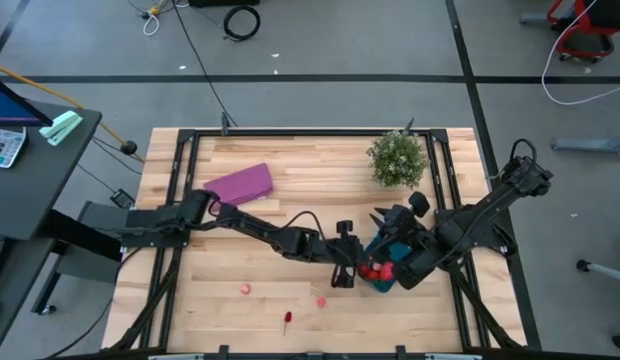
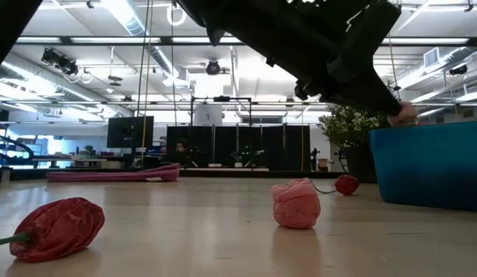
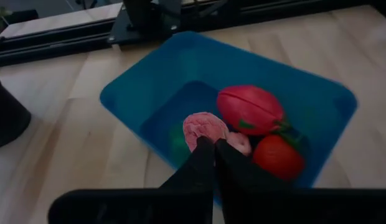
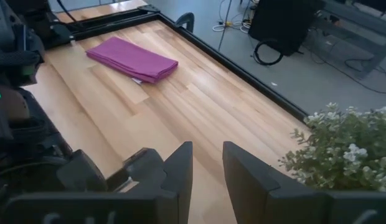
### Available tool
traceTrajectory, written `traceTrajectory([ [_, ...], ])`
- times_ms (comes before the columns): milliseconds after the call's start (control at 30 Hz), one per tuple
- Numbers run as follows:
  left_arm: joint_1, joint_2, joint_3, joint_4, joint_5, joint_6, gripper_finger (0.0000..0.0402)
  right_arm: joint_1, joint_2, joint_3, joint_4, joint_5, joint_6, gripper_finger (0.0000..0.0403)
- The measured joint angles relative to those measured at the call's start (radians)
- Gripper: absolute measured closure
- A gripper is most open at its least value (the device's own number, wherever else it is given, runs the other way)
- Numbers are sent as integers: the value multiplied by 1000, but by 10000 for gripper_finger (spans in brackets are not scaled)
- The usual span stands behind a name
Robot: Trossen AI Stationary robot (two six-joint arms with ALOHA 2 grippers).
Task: Pick and placing Produce into tupperware
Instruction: Put the pink peach into the blue bin, then put the red cherry into the blue bin
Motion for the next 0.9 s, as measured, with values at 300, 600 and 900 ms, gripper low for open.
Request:
traceTrajectory([
  [300,4,0,0,-30,0,4,329,-39,0,0,0,0,-37,306],
  [600,-8,-8,0,-68,0,13,259,-41,0,0,0,0,-71,306],
  [900,-5,-218,0,-590,-66,-57,272,-40,0,0,2,-55,-2,306],
])
